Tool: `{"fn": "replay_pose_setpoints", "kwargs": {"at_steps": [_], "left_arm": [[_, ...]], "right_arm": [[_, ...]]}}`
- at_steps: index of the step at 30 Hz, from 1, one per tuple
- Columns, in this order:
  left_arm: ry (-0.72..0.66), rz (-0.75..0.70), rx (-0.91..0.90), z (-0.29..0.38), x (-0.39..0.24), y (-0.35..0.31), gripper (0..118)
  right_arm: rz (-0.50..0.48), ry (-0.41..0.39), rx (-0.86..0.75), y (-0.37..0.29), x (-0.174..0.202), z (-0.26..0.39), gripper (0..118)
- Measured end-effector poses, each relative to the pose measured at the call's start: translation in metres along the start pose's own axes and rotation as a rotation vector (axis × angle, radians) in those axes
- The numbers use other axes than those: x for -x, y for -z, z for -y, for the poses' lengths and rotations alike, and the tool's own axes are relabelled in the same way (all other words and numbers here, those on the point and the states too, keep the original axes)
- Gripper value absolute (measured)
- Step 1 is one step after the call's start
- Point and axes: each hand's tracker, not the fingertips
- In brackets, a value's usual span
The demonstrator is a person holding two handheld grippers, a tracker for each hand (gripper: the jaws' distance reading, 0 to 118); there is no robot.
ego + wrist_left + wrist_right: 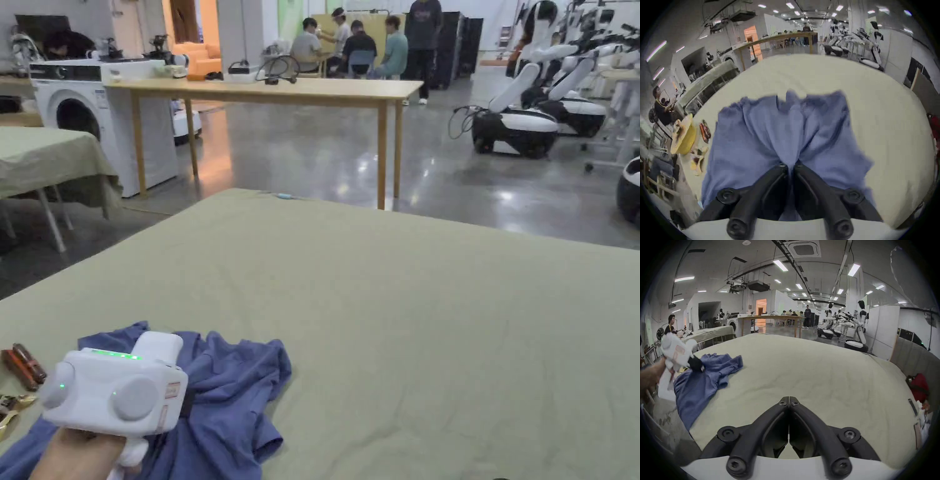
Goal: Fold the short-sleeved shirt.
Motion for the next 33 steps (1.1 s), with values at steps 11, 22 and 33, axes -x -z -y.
{"fn": "replay_pose_setpoints", "kwargs": {"at_steps": [11, 22, 33], "left_arm": [[0.216, 0.327, -0.216, -0.071, -0.182, -0.118, 0], [0.358, 0.675, -0.141, -0.061, -0.406, -0.122, 0], [0.389, 0.643, 0.141, 0.016, -0.465, -0.006, 12]], "right_arm": [[0.179, 0.129, -0.035, -0.085, -0.088, 0.016, 1], [0.329, 0.19, -0.026, -0.127, -0.143, 0.034, 1], [0.34, 0.215, 0.054, -0.104, -0.158, 0.051, 1]]}}
